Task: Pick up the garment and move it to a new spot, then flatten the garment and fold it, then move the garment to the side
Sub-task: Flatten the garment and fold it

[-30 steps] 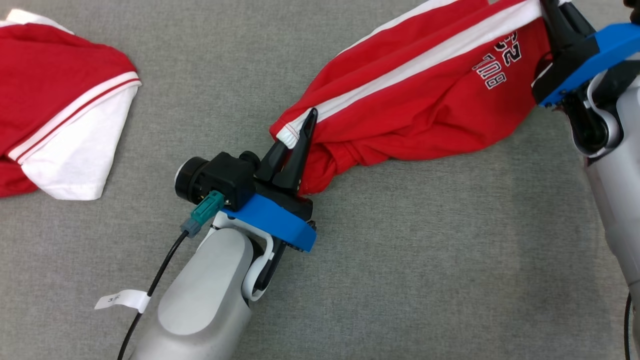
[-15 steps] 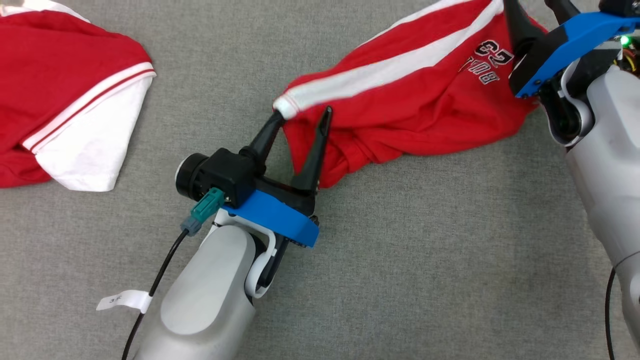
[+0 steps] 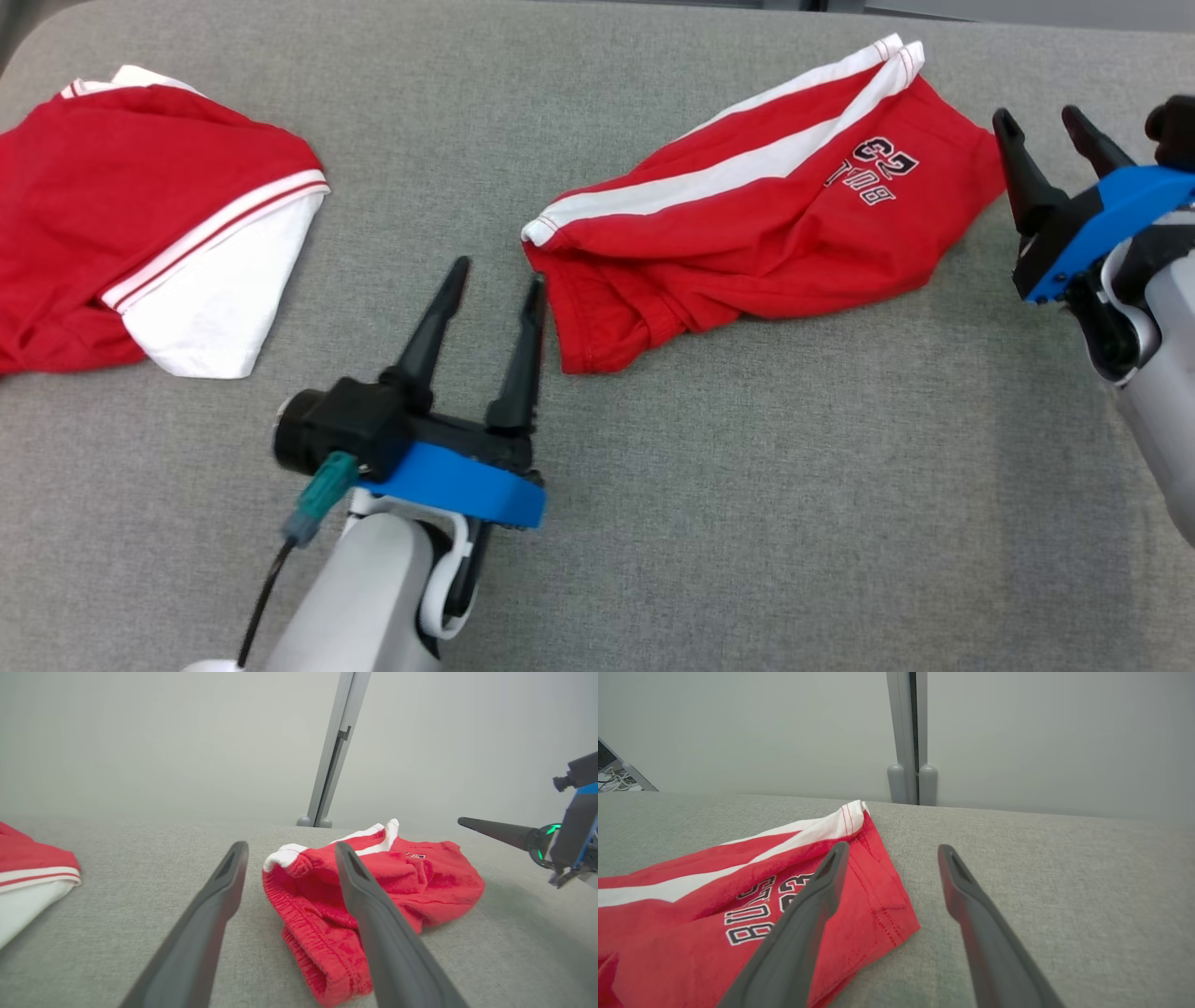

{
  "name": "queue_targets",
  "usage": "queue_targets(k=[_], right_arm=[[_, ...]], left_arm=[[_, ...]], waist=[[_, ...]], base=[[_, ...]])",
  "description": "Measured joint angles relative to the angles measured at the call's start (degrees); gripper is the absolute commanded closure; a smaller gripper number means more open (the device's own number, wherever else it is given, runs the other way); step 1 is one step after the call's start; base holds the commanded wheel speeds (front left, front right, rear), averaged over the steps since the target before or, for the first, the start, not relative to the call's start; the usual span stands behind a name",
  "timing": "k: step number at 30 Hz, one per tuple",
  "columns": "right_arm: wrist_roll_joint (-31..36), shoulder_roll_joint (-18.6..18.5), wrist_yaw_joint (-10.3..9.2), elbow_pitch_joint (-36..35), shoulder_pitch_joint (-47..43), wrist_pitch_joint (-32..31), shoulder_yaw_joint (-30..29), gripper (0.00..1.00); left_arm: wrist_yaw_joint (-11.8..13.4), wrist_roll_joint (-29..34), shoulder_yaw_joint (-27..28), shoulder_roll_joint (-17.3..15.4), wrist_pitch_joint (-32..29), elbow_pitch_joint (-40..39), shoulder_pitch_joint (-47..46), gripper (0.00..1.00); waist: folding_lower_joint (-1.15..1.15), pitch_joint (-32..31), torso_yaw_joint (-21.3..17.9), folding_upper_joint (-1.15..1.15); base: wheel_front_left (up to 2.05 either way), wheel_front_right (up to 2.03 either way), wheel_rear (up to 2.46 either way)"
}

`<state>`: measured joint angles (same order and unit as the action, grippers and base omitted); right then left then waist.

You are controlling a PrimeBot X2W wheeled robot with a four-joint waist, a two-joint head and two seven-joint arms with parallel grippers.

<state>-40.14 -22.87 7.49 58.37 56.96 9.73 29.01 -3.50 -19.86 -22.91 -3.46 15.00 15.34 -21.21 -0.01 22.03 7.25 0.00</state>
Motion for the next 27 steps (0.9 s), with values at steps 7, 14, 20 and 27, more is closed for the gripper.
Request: queue_targets(k=[7,14,20,27], right_arm=[[-2.0,-1.3,0.0,2.1,-1.4,-0.1,1.6,0.0],[-3.4,-1.5,0.0,4.9,-1.4,-0.4,2.5,0.0],[-4.4,-1.6,0.0,7.4,-1.1,-0.9,2.9,0.0],[-5.5,-1.2,-0.01,8.9,-0.9,-2.0,3.8,0.2]], left_arm=[[2.8,3.2,7.9,-0.5,0.0,-7.3,4.1,0.0],[4.2,6.0,13.1,0.0,0.1,-11.7,7.2,0.0],[5.0,7.4,15.4,0.3,0.1,-12.5,9.0,0.0],[5.8,7.0,16.1,0.5,0.1,-12.5,10.2,0.0]], waist=[[0.0,-0.7,1.0,0.0],[0.0,0.0,2.6,0.0],[0.0,0.6,3.9,0.0],[0.0,1.1,4.9,0.0]], base=[[0.0,0.0,0.0],[0.0,0.0,0.0],[0.0,0.0,0.0],[0.0,0.0,0.0]])
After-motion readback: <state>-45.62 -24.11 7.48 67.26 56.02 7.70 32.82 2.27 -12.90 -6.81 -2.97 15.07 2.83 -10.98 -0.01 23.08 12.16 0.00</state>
